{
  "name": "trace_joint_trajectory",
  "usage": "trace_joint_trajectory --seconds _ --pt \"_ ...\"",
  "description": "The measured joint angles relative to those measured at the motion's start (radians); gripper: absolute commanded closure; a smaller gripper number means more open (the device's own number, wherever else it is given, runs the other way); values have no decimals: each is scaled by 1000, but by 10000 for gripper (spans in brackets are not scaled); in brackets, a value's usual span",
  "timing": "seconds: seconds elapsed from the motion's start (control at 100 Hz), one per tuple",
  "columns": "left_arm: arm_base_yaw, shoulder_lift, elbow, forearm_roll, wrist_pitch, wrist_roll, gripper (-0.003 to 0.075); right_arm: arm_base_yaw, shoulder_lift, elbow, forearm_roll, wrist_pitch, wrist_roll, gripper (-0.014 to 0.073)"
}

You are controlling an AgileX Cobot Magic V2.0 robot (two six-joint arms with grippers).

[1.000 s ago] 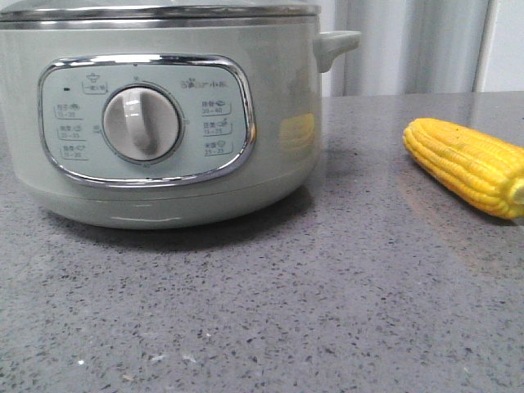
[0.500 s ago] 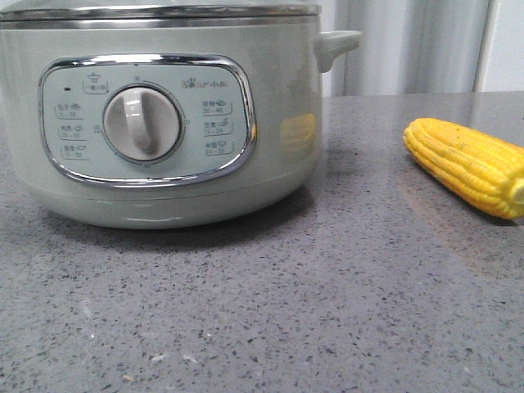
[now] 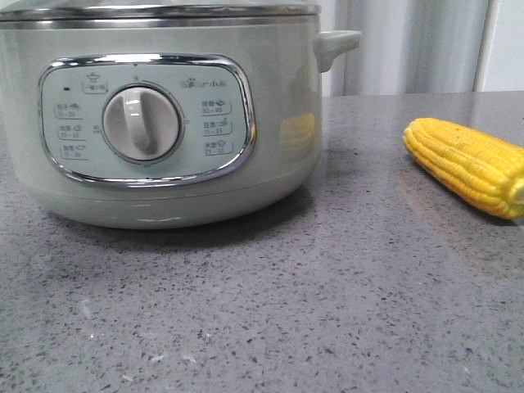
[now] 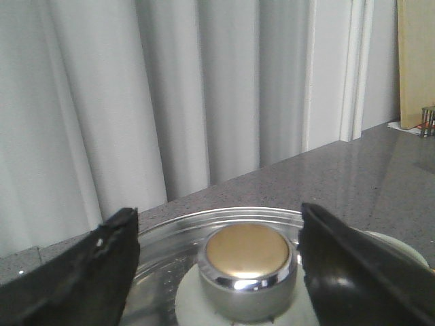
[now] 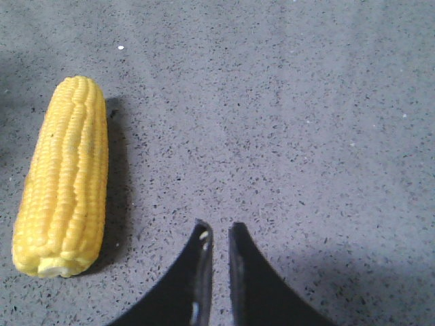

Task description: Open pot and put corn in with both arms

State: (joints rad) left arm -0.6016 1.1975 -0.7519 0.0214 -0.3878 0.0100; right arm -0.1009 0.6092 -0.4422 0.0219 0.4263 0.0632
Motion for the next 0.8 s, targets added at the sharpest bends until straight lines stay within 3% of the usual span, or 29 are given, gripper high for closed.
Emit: trace_joint_trajectory --seconds 0.58,0.8 --pt "-15 189 -105 -11 -13 0 276 0 0 0 10 0 0 610" --pt "-15 190 -106 -12 -15 0 382 0 0 0 12 0 0 610"
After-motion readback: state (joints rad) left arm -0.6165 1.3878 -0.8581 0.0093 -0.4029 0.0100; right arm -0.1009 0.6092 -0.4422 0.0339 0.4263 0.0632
